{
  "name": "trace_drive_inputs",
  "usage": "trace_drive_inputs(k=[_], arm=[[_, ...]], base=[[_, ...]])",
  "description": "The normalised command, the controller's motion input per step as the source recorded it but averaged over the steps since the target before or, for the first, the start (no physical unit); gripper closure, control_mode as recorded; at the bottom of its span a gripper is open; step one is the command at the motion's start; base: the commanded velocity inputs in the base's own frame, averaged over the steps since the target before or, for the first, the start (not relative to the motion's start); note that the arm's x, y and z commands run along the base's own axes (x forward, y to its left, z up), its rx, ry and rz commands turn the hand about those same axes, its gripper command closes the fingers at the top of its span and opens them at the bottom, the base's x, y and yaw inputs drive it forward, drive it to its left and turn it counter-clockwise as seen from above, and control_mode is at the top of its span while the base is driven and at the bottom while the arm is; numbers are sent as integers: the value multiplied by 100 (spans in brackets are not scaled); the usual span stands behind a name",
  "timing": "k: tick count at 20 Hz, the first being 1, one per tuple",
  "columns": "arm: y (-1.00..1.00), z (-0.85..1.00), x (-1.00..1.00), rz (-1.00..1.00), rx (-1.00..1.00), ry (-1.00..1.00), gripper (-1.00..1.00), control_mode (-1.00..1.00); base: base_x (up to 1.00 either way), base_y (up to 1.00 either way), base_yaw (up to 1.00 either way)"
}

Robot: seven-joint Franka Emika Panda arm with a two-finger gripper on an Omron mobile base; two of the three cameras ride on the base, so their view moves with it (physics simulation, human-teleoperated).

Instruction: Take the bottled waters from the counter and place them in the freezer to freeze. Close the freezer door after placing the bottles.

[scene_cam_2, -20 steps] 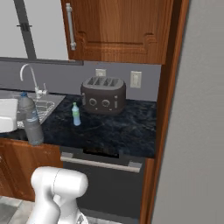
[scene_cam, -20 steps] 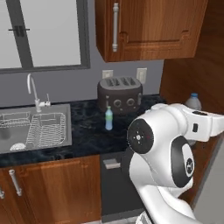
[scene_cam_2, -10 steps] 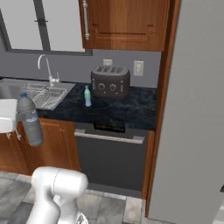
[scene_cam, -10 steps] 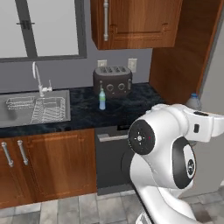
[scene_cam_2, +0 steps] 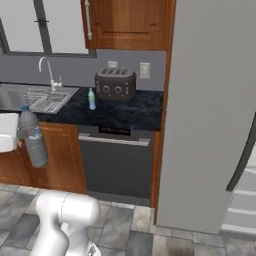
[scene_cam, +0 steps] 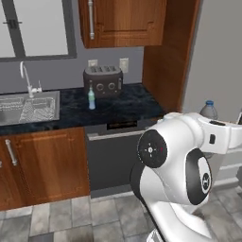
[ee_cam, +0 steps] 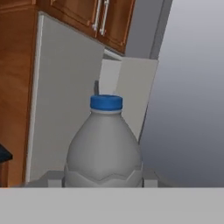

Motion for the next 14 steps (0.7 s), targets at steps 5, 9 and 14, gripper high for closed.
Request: trace_drive_inputs(k=[5,9,14], arm=[[0,0,0,0,0,0,100,100],[0,0,0,0,0,0,100,100],[0,0,0,0,0,0,100,100]], base=[[-11,-87,-20],[8,-98,-7],[23,-95,0]])
